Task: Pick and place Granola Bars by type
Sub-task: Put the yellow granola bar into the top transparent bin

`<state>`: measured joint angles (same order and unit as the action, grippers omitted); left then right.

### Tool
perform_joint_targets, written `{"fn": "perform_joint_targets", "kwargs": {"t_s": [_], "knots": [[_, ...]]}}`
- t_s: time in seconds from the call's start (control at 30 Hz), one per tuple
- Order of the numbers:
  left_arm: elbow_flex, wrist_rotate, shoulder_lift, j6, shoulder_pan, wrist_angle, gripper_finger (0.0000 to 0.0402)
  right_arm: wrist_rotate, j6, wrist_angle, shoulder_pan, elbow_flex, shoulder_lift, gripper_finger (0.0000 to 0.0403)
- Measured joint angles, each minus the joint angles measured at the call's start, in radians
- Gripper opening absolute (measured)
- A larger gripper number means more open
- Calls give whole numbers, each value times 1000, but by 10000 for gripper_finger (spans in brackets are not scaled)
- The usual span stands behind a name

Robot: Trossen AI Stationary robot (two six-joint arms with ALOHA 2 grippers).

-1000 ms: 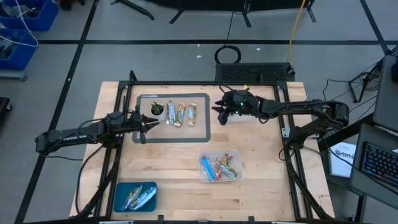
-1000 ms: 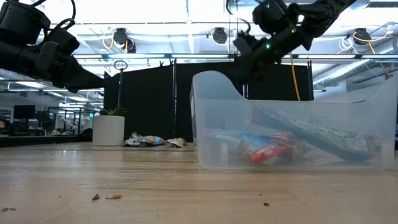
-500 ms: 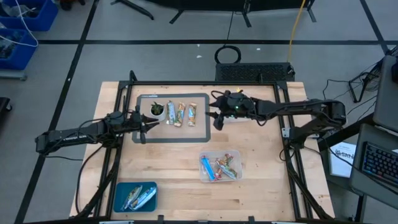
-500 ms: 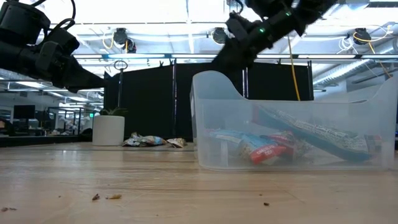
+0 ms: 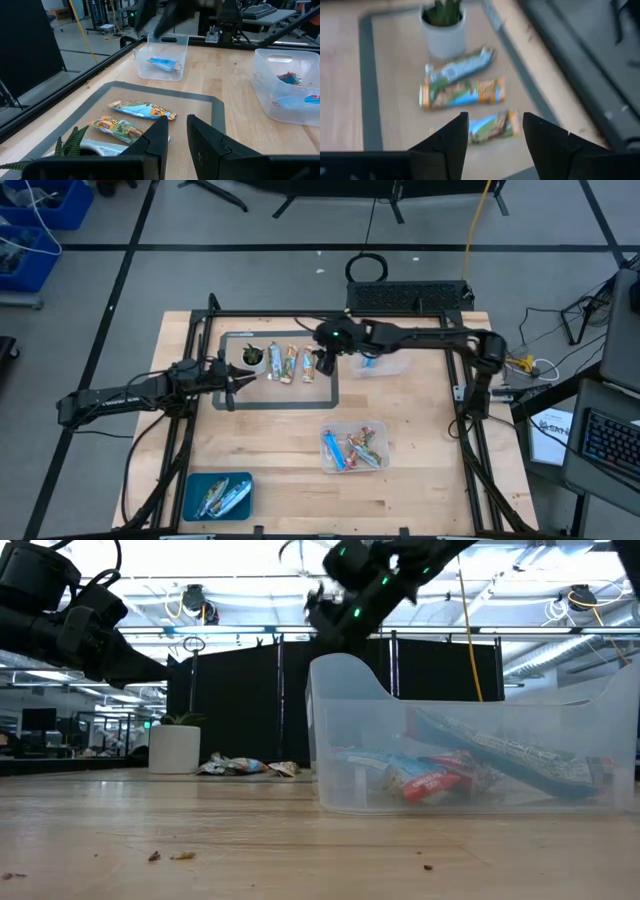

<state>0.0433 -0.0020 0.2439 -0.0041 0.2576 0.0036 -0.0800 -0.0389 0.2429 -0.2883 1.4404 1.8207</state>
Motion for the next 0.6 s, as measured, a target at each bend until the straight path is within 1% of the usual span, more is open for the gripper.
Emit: {"fn": "perform_joint_targets", "kwargs": {"t_s": [0.1, 0.2, 0.33, 0.47, 0.5, 0.6], "knots": [[0, 0, 0, 0, 0, 0, 76, 57, 0, 29, -16, 41, 87, 169], [0, 0, 0, 0, 0, 0, 76, 91, 0, 47, -20, 72, 161, 149], [0, 0, 0, 0, 0, 0, 76, 137, -19, 83, -20, 135, 231, 97], [0, 0, 0, 0, 0, 0, 76, 169, -30, 133, -19, 198, 293, 19], [0, 0, 0, 0, 0, 0, 76, 178, -33, 134, -18, 205, 305, 10], [0, 0, 0, 0, 0, 0, 76, 190, -34, 133, -18, 212, 326, 6]]}}
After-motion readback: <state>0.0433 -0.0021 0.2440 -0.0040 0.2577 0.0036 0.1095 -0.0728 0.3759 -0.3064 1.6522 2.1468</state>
